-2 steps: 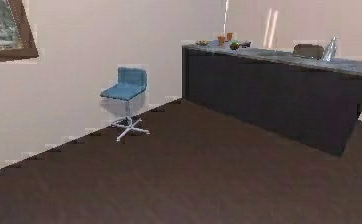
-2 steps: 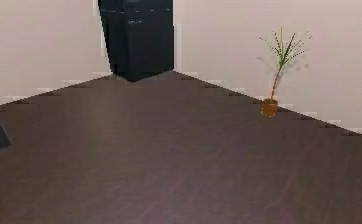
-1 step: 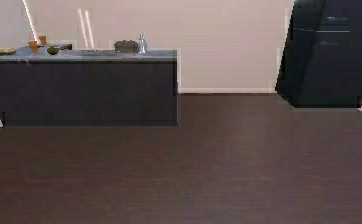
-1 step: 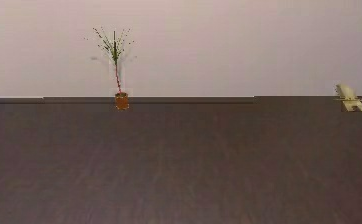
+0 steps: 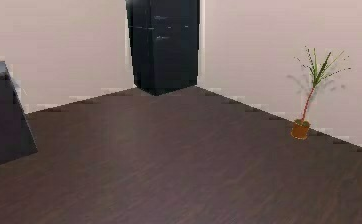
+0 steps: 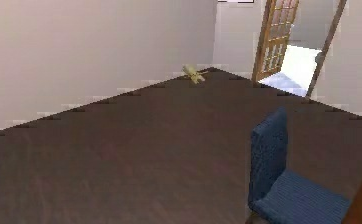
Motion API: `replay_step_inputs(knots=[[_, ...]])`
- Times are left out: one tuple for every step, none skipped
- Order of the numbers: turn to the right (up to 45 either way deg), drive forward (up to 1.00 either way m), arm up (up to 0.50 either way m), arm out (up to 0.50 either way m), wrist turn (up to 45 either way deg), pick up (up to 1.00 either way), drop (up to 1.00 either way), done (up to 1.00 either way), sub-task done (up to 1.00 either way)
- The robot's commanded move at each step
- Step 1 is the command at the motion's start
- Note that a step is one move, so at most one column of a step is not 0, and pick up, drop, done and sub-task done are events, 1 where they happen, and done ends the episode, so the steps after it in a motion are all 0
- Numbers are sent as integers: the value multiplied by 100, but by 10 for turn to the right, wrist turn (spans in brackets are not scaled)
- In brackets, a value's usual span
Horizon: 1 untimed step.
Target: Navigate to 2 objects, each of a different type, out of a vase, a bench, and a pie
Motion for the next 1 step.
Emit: replay_step_inputs(knots=[[0, 20, 0, 0, 0, 0, 0, 0, 0]])
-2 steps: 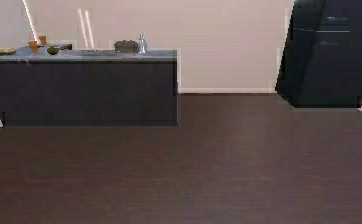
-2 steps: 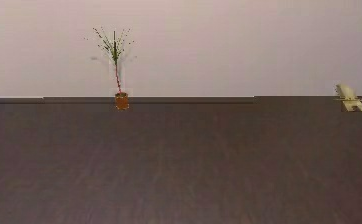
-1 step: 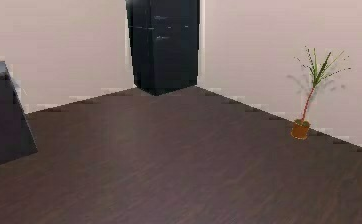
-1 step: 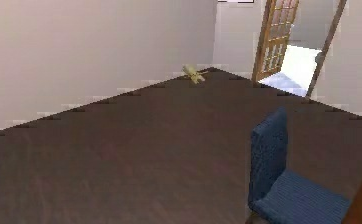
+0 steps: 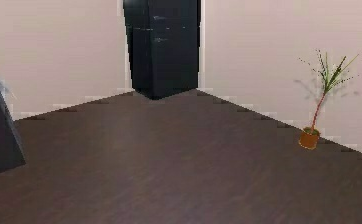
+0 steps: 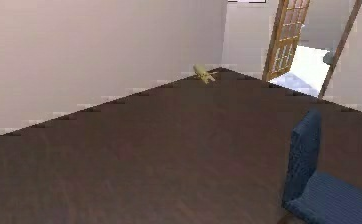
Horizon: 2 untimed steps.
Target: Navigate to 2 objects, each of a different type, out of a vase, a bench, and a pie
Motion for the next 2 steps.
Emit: replay_step_inputs(knots=[[-450, 0, 0, 0, 0, 0, 0, 0, 0], [-360, 0, 0, 0, 0, 0, 0, 0, 0]])
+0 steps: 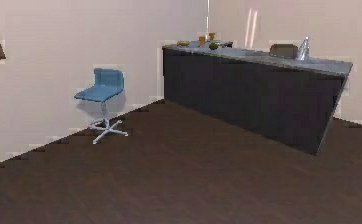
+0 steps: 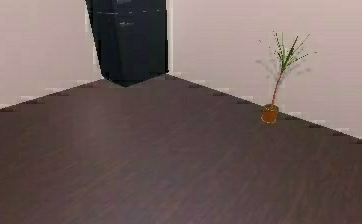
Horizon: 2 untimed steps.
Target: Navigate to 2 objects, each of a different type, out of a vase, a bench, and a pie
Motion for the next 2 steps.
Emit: replay_step_inputs(knots=[[0, 100, 0, 0, 0, 0, 0, 0, 0], [0, 100, 0, 0, 0, 0, 0, 0, 0]])
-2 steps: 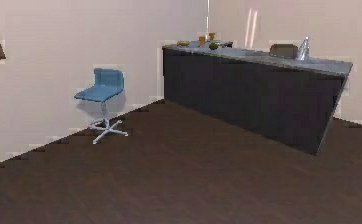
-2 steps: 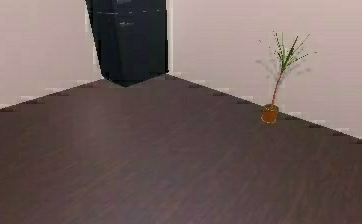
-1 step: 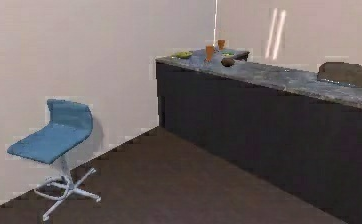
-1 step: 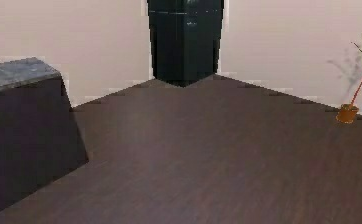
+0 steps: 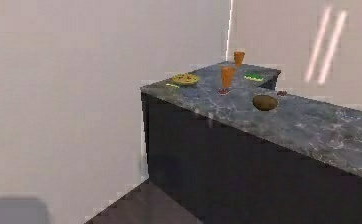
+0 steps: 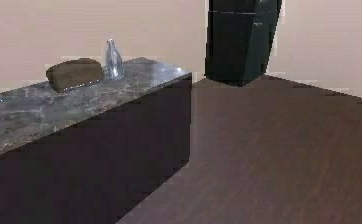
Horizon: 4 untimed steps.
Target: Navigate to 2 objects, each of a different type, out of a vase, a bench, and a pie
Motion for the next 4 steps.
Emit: replay_step_inputs(knots=[[0, 30, 0, 0, 0, 0, 0, 0, 0], [0, 0, 0, 0, 0, 0, 0, 0, 100], [450, 0, 0, 0, 0, 0, 0, 0, 0], [450, 0, 0, 0, 0, 0, 0, 0, 0]])
